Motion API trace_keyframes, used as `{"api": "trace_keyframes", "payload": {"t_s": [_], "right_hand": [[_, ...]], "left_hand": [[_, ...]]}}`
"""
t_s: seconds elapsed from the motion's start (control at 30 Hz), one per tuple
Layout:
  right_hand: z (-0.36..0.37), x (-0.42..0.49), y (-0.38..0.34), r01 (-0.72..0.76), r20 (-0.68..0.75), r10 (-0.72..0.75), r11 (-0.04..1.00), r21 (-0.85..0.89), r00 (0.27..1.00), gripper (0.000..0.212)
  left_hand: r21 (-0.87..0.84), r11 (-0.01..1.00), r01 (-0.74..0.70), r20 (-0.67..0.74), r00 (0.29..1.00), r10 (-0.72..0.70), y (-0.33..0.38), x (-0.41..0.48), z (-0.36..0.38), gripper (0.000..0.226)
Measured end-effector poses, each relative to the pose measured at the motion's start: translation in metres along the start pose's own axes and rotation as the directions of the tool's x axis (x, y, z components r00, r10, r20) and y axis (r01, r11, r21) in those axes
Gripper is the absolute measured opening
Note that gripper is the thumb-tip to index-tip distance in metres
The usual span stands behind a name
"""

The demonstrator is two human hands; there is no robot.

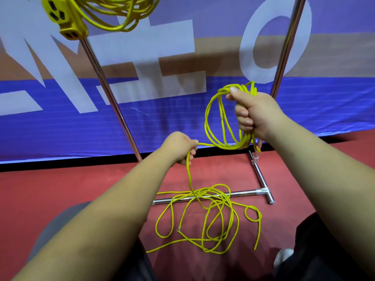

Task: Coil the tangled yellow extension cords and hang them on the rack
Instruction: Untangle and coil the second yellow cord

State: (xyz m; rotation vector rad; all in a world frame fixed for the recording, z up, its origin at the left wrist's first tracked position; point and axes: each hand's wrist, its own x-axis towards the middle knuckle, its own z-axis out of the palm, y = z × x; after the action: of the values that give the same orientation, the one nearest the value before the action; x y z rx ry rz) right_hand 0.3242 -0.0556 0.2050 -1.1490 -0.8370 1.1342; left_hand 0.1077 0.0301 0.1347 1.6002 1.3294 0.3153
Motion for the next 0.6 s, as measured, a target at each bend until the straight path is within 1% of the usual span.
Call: {"api": "trace_keyframes", "payload": {"t_s": [0.07, 0.1, 0.13, 0.2, 0.23, 0.27, 0.3, 0.4, 0.43, 0.47, 0.5, 0.53, 0.57, 0.6], "right_hand": [[0.003, -0.001, 0.005, -0.005, 0.004, 0.005, 0.998, -0.068, 1.000, 0.027], [0.006, -0.002, 0.007, -0.009, 0.008, 0.010, 0.994, -0.110, 1.000, 0.026], [0.009, -0.004, 0.010, -0.009, 0.016, 0.012, 0.987, -0.160, 1.000, 0.029], [0.014, -0.006, 0.015, 0.004, 0.034, 0.005, 0.966, -0.259, 0.999, 0.040], [0.017, -0.007, 0.018, 0.010, 0.038, 0.001, 0.955, -0.295, 0.999, 0.043], [0.019, -0.009, 0.020, 0.014, 0.040, -0.001, 0.946, -0.323, 0.999, 0.045], [0.021, -0.010, 0.022, 0.013, 0.042, 0.001, 0.940, -0.340, 0.999, 0.045], [0.024, -0.013, 0.029, -0.012, 0.036, 0.028, 0.923, -0.385, 0.999, 0.047], [0.024, -0.013, 0.031, -0.022, 0.032, 0.037, 0.916, -0.401, 0.999, 0.048], [0.023, -0.013, 0.033, -0.028, 0.027, 0.044, 0.908, -0.417, 0.999, 0.049], [0.023, -0.013, 0.035, -0.033, 0.021, 0.046, 0.904, -0.426, 0.999, 0.050], [0.022, -0.013, 0.037, -0.039, 0.014, 0.049, 0.905, -0.424, 0.999, 0.050], [0.022, -0.012, 0.038, -0.044, 0.007, 0.052, 0.910, -0.413, 0.999, 0.049], [0.021, -0.011, 0.038, -0.052, -0.001, 0.056, 0.916, -0.397, 0.998, 0.048]], "left_hand": [[-0.182, 0.981, 0.071, -0.007, 0.997, -0.073, 0.012, -0.004, -0.005, 0.021], [-0.282, 0.953, 0.112, 0.002, 0.993, -0.116, 0.016, -0.005, -0.007, 0.020], [-0.397, 0.904, 0.157, 0.035, 0.987, -0.156, 0.022, -0.007, -0.010, 0.018], [-0.612, 0.753, 0.243, 0.161, 0.970, -0.183, 0.032, -0.012, -0.016, 0.013], [-0.678, 0.684, 0.269, 0.214, 0.963, -0.166, 0.036, -0.014, -0.019, 0.009], [-0.716, 0.639, 0.282, 0.243, 0.958, -0.151, 0.039, -0.017, -0.022, 0.006], [-0.728, 0.622, 0.289, 0.258, 0.956, -0.143, 0.040, -0.019, -0.023, 0.005], [-0.697, 0.627, 0.348, 0.322, 0.933, -0.159, 0.039, -0.022, -0.022, 0.009], [-0.650, 0.679, 0.341, 0.312, 0.935, -0.171, 0.038, -0.022, -0.021, 0.007], [-0.561, 0.769, 0.306, 0.270, 0.946, -0.180, 0.036, -0.022, -0.020, 0.006], [-0.431, 0.866, 0.252, 0.204, 0.963, -0.179, 0.033, -0.021, -0.020, 0.008], [-0.296, 0.933, 0.203, 0.148, 0.975, -0.165, 0.031, -0.022, -0.019, 0.010], [-0.190, 0.966, 0.174, 0.106, 0.982, -0.155, 0.027, -0.022, -0.019, 0.013], [-0.130, 0.978, 0.164, 0.072, 0.985, -0.156, 0.024, -0.021, -0.019, 0.017]]}}
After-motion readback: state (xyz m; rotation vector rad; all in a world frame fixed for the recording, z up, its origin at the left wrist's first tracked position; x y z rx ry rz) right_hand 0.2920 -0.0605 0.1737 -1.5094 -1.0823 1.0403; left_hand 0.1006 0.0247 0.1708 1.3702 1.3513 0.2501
